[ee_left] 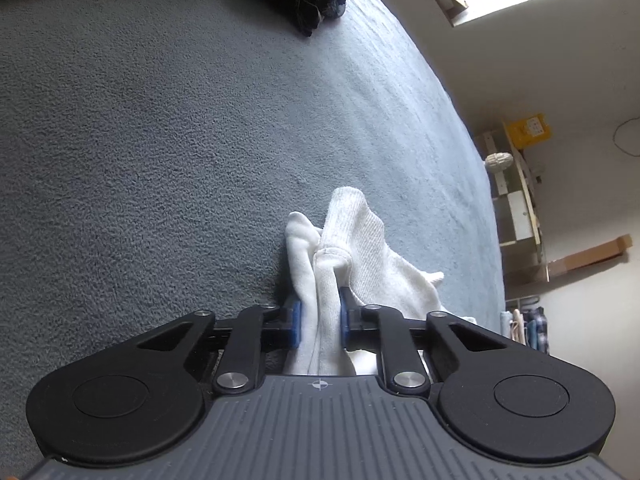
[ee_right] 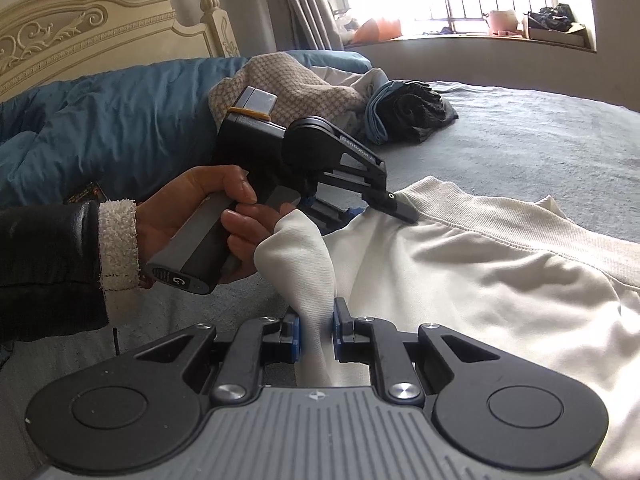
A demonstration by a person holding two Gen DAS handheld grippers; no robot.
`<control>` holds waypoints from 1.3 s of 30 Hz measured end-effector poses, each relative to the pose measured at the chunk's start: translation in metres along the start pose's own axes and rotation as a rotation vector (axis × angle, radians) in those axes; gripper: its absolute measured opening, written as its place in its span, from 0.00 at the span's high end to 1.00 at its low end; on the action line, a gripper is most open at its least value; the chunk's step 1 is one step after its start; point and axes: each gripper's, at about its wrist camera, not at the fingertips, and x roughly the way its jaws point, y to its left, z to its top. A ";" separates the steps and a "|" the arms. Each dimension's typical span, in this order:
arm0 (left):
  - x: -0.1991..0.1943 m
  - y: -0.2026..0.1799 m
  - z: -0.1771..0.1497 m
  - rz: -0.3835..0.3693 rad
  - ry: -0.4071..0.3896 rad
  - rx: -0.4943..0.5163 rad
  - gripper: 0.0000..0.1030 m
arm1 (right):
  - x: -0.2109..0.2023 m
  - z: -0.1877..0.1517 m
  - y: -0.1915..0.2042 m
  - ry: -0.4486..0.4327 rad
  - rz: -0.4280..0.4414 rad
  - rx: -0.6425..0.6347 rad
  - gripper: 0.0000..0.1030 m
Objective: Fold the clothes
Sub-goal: 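Grasp the same sweatshirt corner with the left gripper beside the right gripper, then lift the sweatshirt corner held by both grippers off the bed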
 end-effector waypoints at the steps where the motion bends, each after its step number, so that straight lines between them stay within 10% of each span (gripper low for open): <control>1: -0.002 -0.001 -0.001 0.004 -0.006 0.002 0.88 | -0.002 0.000 -0.002 -0.005 0.004 0.007 0.85; 39: 0.021 -0.155 -0.039 0.051 -0.070 0.266 0.92 | -0.106 -0.014 -0.067 -0.249 -0.116 0.319 0.85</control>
